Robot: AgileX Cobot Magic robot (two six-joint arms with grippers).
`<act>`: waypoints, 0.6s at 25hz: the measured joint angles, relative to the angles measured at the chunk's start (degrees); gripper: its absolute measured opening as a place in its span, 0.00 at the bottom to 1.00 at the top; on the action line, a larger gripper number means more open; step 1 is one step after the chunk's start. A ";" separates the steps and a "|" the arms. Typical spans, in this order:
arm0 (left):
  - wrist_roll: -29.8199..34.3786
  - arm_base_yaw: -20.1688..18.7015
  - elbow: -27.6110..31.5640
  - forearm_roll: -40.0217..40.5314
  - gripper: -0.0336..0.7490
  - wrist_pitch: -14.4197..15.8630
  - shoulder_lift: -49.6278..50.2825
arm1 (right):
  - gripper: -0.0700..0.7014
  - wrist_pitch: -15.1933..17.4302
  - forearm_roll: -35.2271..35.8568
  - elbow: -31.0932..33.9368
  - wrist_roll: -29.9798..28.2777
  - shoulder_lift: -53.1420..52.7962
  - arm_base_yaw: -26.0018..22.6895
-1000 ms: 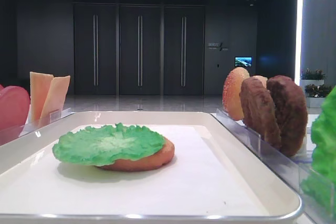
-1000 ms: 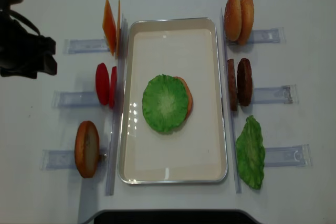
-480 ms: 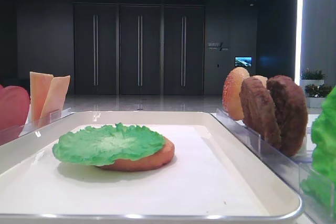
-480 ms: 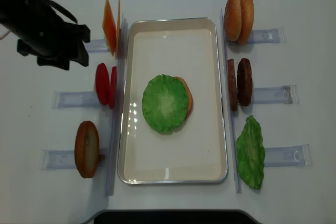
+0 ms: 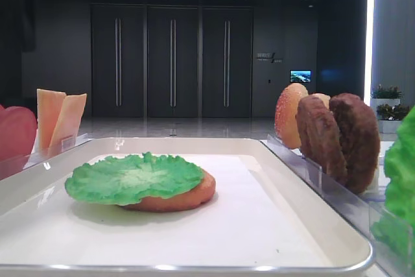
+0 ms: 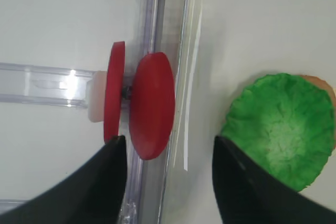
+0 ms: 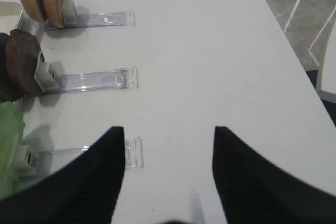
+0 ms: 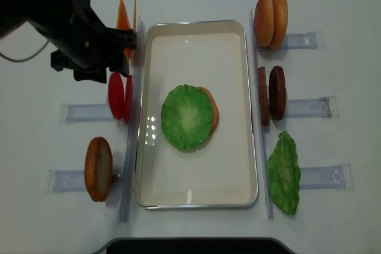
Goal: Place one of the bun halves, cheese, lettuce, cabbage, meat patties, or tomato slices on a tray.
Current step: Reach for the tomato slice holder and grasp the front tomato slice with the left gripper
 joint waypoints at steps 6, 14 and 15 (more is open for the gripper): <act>-1.76 -0.10 0.00 0.12 0.56 -1.72 3.86 | 0.56 0.00 0.00 0.00 0.00 0.00 0.00; -1.76 -0.10 0.00 0.23 0.56 -5.23 10.39 | 0.56 0.00 0.00 0.00 0.00 0.00 0.00; -1.76 -0.10 0.00 0.37 0.56 -5.26 11.36 | 0.56 0.00 0.00 0.00 0.00 0.00 0.00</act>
